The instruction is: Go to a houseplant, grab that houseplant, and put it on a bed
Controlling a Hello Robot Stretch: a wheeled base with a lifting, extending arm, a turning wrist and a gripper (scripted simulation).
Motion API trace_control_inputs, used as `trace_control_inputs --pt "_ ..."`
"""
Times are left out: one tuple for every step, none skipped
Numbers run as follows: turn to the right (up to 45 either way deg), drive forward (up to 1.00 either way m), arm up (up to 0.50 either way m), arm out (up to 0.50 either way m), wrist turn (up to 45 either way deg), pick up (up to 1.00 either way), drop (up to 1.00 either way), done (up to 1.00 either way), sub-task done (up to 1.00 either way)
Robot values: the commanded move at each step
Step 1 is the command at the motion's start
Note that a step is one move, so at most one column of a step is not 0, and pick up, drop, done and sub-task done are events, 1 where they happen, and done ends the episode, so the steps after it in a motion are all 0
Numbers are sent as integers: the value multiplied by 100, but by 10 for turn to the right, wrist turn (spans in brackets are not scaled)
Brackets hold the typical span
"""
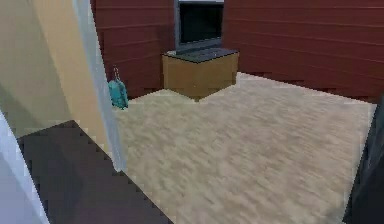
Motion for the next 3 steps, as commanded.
trace_control_inputs --pt "0 45 0 0 0 0 0 0 0" --pt "420 0 0 0 0 0 0 0 0" --pt "0 85 0 0 0 0 0 0 0"
